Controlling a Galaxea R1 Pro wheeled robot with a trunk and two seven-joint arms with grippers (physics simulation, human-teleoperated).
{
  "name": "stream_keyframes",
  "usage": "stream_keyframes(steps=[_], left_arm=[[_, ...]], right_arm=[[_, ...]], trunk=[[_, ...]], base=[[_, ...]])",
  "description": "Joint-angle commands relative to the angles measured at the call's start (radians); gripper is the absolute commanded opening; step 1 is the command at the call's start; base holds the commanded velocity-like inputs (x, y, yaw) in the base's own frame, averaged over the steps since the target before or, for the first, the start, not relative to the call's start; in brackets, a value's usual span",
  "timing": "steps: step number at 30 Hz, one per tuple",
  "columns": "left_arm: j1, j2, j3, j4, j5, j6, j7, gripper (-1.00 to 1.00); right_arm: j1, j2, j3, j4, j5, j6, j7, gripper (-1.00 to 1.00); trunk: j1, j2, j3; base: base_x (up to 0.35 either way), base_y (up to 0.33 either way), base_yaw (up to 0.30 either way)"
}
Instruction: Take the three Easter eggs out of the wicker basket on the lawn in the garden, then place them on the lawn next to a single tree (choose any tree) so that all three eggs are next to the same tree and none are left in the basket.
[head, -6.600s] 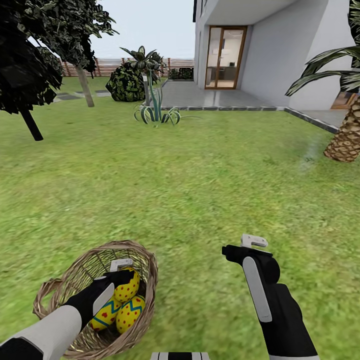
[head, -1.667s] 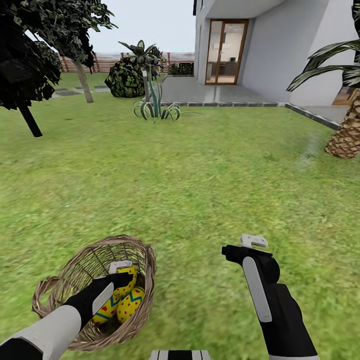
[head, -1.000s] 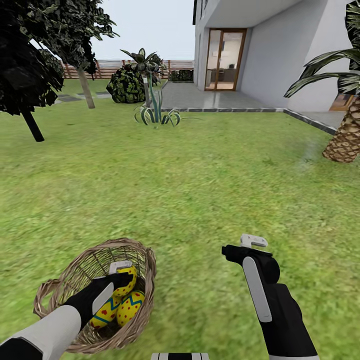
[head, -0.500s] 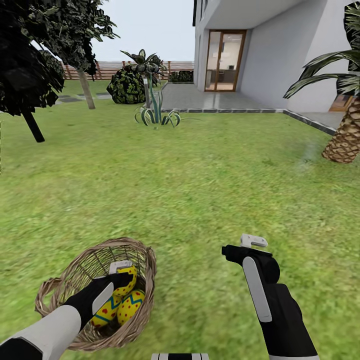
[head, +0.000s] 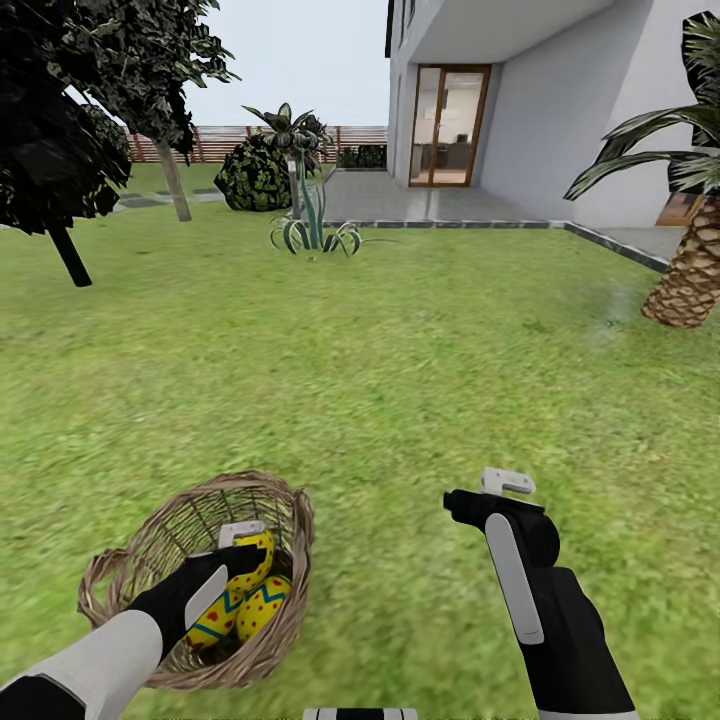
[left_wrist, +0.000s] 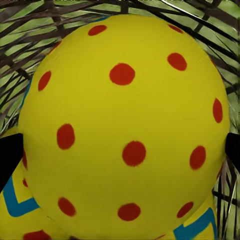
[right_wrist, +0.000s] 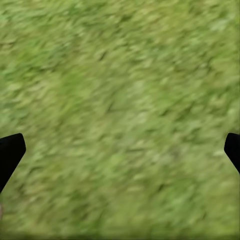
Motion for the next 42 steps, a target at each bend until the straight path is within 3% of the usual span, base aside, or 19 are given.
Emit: stream_keyframes(steps=[1,8,21,28,42], left_arm=[[0.0,0.001,-0.008,-0.003,0.01,0.005,0.008,-1.0],[0.0,0.002,-0.008,0.001,0.01,0.006,0.008,-1.0],[0.0,0.001,-0.008,-0.001,0.01,0.004,0.008,-1.0],[0.0,0.002,-0.008,0.003,0.009,0.004,0.009,-1.0],[0.0,0.002,-0.007,0.001,0.008,0.006,0.007,-1.0]], right_arm=[[-0.001,0.0,0.001,-0.001,-0.01,0.002,-0.01,1.0],[-0.001,0.0,0.001,-0.001,-0.01,0.003,-0.01,1.0],[-0.001,0.0,0.001,-0.001,-0.01,0.002,-0.01,1.0],[-0.001,0.0,0.001,0.0,-0.01,0.003,-0.01,1.0],[-0.001,0.0,0.001,-0.001,-0.01,0.002,-0.01,1.0]], trunk=[[0.0,0.0,-0.001],[-0.003,0.001,0.026],[-0.003,0.001,0.026],[-0.007,0.003,0.053],[-0.007,0.003,0.053]], base=[[-0.014,0.0,0.0],[-0.003,0.0,0.0],[-0.032,0.0,0.0],[-0.002,0.0,0.0],[-0.027,0.0,0.0]])
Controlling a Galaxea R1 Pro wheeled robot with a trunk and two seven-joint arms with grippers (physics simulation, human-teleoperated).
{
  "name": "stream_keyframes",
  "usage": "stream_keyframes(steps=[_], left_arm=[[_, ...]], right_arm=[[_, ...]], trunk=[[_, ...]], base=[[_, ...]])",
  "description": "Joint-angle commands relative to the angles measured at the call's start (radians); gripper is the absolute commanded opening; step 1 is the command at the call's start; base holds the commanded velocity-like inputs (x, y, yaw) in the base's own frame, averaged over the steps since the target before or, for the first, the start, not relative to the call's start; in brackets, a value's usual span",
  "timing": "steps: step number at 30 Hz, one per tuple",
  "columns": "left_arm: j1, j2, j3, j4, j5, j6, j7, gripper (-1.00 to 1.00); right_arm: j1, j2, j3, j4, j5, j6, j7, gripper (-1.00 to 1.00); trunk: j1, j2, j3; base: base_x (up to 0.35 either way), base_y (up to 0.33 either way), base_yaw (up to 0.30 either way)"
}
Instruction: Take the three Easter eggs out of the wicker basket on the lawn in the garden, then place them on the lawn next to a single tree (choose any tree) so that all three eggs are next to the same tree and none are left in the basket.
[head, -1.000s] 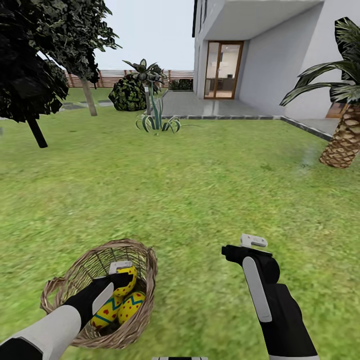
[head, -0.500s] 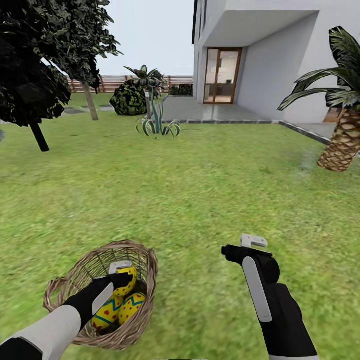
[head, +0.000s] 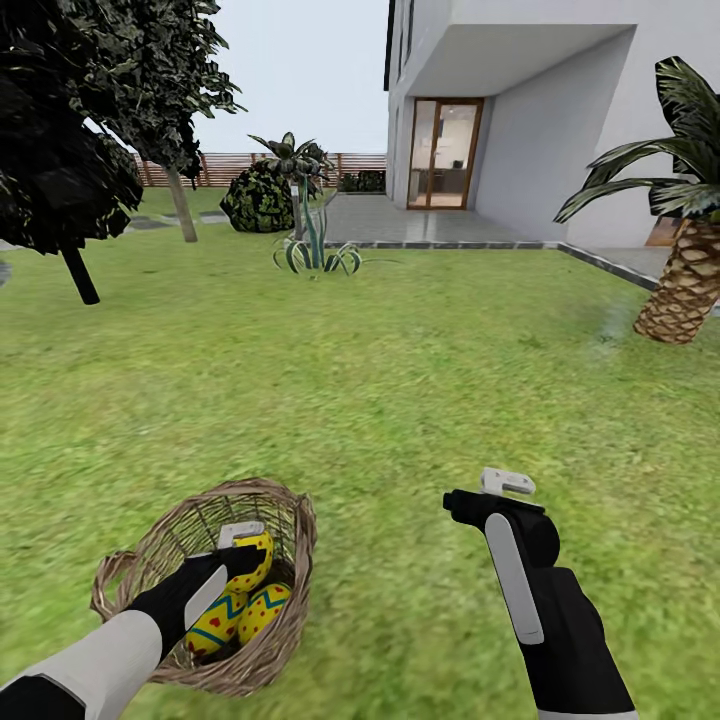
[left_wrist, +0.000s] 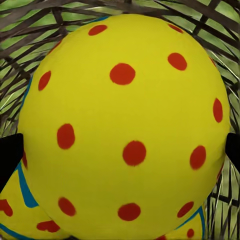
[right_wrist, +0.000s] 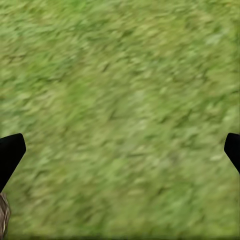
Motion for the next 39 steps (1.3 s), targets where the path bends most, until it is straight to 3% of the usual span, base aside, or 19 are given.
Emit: stream_keyframes(steps=[1,7,12,24,39], left_arm=[[0.0,0.001,-0.008,-0.004,0.01,0.005,0.008,-1.0],[0.0,0.003,-0.006,-0.01,0.011,0.035,0.007,-1.0],[0.0,0.003,-0.005,-0.013,0.011,0.089,0.007,-1.0],[0.0,0.003,-0.005,-0.01,0.015,0.103,0.007,-1.0],[-0.001,0.002,-0.001,-0.002,0.016,0.172,0.007,-1.0]], right_arm=[[-0.001,0.0,0.001,-0.001,-0.01,0.002,-0.01,1.0],[-0.001,0.0,0.001,-0.001,-0.01,0.002,-0.01,1.0],[-0.001,0.0,0.001,0.0,-0.011,0.002,-0.01,1.0],[-0.001,0.0,0.001,0.0,-0.011,0.002,-0.01,1.0],[-0.001,0.002,0.001,0.001,-0.011,0.002,-0.01,1.0]], trunk=[[0.0,0.0,-0.001],[0.0,0.0,-0.001],[-0.003,0.001,0.018],[-0.008,0.004,0.065],[-0.066,0.109,0.112]], base=[[-0.014,0.0,0.0],[-0.004,0.0,0.0],[0.0,0.0,0.0],[0.0,0.0,0.0],[0.0,0.0,0.0]])
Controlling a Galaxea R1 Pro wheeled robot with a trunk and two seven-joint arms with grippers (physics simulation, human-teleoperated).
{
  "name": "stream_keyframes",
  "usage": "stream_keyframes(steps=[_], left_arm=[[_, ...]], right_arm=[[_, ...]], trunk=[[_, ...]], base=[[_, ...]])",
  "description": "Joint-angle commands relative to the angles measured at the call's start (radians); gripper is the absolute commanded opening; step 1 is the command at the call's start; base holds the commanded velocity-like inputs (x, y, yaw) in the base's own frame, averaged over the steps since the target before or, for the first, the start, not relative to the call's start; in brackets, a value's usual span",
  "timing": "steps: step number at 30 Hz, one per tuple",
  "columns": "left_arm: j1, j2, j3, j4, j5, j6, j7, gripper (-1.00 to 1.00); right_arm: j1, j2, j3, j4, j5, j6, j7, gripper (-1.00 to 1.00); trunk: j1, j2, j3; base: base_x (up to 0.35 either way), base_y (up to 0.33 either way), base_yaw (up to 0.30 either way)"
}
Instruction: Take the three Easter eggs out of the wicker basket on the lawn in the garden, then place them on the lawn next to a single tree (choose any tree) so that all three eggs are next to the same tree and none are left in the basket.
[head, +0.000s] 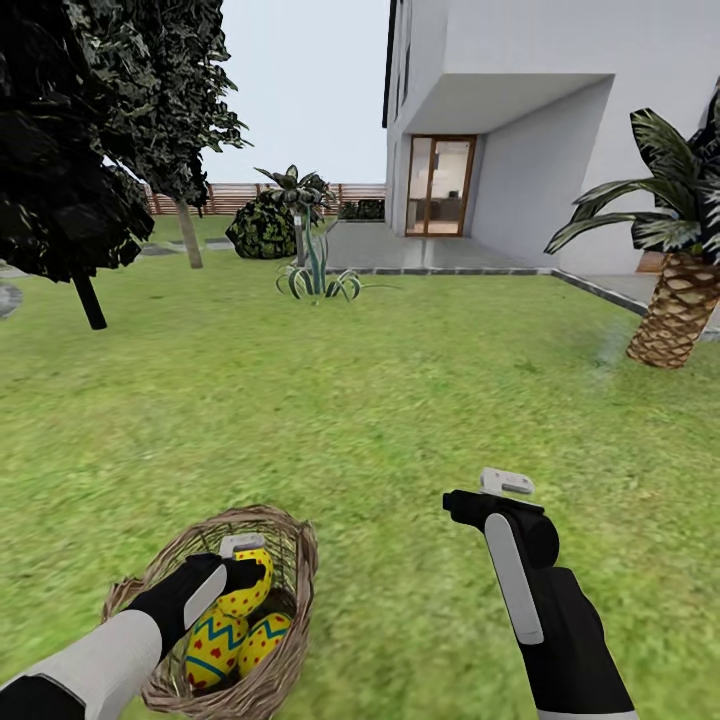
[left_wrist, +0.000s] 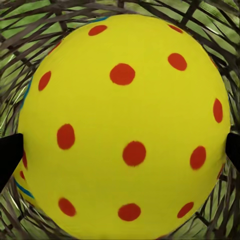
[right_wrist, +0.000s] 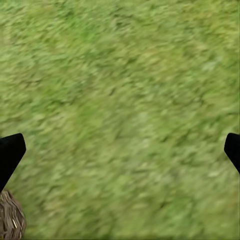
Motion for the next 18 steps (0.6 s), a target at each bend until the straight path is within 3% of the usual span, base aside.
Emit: stream_keyframes(steps=[1,18], left_arm=[[0.0,0.001,-0.007,-0.003,0.01,0.006,0.008,-1.0],[-0.001,0.001,-0.006,-0.003,0.015,0.025,0.004,-1.0]], right_arm=[[-0.001,0.0,0.001,-0.001,-0.01,0.003,-0.01,1.0],[-0.001,0.002,0.014,0.0,-0.011,0.002,-0.01,1.0]], trunk=[[-0.004,0.007,0.002],[-0.069,0.126,0.056]], base=[[0.0,0.0,0.0],[0.0,0.0,0.0]])
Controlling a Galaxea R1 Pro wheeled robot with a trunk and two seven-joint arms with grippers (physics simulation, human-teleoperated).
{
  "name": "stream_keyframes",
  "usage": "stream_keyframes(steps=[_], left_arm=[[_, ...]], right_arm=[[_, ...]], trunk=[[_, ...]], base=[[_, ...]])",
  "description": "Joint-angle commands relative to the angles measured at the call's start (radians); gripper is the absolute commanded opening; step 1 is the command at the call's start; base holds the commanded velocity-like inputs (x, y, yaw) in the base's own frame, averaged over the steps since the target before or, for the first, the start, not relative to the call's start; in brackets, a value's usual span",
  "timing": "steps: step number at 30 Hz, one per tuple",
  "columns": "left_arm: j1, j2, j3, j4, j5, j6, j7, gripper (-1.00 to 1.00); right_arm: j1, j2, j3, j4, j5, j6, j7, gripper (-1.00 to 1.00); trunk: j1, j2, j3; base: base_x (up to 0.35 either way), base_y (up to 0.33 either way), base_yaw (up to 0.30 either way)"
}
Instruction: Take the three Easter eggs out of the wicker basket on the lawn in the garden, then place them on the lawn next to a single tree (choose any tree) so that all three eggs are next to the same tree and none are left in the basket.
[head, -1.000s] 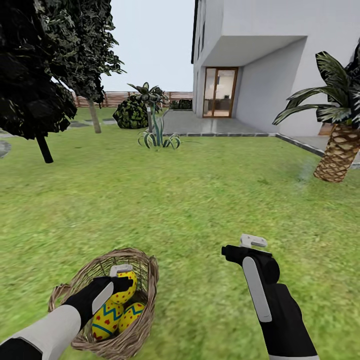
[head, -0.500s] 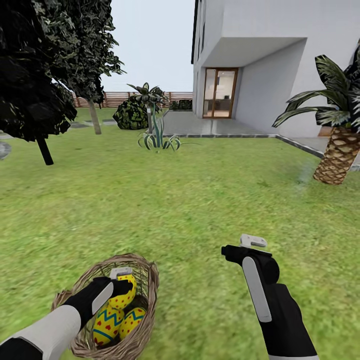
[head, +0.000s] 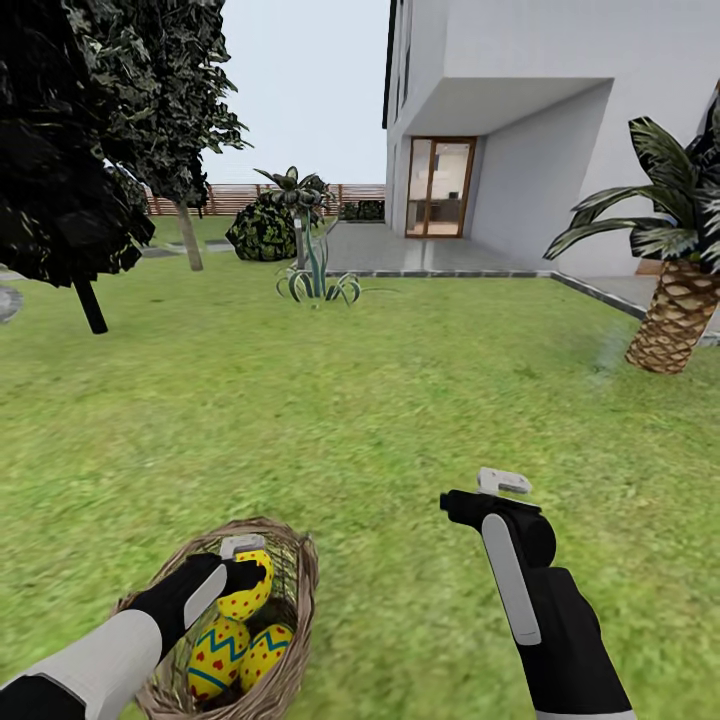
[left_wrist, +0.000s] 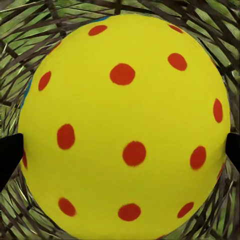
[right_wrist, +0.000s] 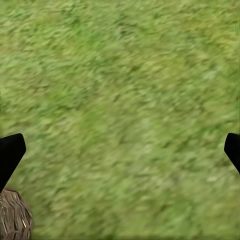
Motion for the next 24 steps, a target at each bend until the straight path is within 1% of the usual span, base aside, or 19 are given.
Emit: stream_keyframes(steps=[1,21,24], left_arm=[[0.0,0.001,-0.007,-0.003,0.01,0.004,0.008,-1.0],[0.0,0.002,-0.009,-0.005,0.009,0.004,0.014,-1.0],[0.0,0.002,-0.009,-0.004,0.009,0.004,0.014,-1.0]], right_arm=[[-0.001,0.0,0.001,-0.001,-0.01,0.002,-0.011,1.0],[-0.001,0.001,0.002,0.006,-0.01,0.002,-0.009,1.0],[-0.001,0.0,0.014,0.007,-0.01,0.002,-0.009,1.0]], trunk=[[-0.004,0.007,0.002],[-0.081,0.147,0.065],[-0.092,0.168,0.074]], base=[[0.0,0.0,0.0],[0.0,0.0,0.0],[0.0,0.0,0.0]])
